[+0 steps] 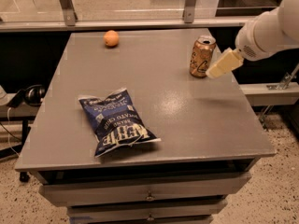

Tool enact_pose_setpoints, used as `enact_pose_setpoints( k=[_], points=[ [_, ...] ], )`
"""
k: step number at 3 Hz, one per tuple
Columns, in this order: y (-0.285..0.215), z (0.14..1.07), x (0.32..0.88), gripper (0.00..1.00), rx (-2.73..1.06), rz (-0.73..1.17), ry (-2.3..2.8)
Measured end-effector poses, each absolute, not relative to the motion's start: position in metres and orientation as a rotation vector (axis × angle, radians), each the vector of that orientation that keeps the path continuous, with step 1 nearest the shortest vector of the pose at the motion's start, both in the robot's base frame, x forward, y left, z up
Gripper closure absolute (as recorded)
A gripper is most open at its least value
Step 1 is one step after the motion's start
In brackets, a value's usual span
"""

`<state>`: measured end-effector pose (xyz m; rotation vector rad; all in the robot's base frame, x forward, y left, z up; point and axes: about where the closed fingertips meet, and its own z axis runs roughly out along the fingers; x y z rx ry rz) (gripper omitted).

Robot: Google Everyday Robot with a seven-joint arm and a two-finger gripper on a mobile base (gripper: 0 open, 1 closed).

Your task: Move orange can near orange

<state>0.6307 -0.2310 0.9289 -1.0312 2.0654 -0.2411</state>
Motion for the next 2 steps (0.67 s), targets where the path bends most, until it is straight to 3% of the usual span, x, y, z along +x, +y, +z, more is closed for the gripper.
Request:
enact_pose_setpoints(
  k=[2],
  points=[
    [-0.227,0.917,0.682,0.00,-0.775,0.046,2.010]
  ],
)
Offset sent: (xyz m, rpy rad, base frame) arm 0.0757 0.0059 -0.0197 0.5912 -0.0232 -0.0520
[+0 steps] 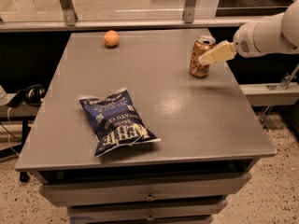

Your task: Move orange can near orange

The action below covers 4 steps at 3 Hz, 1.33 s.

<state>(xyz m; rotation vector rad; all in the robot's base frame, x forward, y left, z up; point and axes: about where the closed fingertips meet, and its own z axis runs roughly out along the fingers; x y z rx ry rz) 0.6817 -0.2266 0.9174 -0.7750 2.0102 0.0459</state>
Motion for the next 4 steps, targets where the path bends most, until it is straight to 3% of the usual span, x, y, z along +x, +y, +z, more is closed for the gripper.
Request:
enact_pose_setpoints(
  k=[2,3,4],
  points=[
    [-0.214,0.887,0.703,0.00,-0.686,0.408,1.970],
    [-0.207,0.874,0.707,0.16,-0.686,0.511,1.970],
    [-0.201,0.872,0.705,0.41,-0.695,0.591,1.956]
  ],
)
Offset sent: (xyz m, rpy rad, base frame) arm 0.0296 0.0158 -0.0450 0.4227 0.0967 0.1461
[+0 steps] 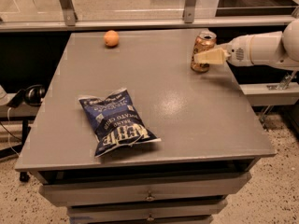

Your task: Move orange can near orange

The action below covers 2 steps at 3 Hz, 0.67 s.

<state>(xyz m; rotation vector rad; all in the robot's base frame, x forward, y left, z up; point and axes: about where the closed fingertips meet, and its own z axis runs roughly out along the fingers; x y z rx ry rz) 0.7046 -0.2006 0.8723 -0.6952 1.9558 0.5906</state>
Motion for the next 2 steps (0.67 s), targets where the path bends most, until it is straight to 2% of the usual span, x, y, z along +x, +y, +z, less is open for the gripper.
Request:
enact_pose_setpoints(
  k=[2],
  points=[
    [-0.182,0.907,0.693,0.87,-0.736,0.656,1.837]
  ],
)
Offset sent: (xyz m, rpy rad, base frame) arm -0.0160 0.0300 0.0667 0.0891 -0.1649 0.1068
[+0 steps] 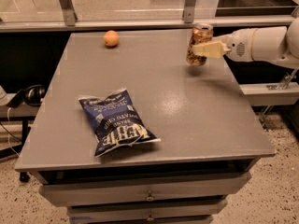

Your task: Move orange can near orange

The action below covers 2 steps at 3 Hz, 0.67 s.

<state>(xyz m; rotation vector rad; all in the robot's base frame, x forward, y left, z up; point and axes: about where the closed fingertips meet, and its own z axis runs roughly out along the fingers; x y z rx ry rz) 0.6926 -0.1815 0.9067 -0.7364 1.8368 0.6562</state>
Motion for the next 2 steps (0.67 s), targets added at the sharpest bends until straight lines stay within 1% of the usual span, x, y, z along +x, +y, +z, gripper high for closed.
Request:
enact_pose_setpoints(
  k=[1,2],
  points=[
    [-0.1776,0.9072,0.6929,1.00,-0.743,0.661,1.831],
    [-0.1775,0.9072,0.6929,1.00,-0.743,0.661,1.831]
  ],
)
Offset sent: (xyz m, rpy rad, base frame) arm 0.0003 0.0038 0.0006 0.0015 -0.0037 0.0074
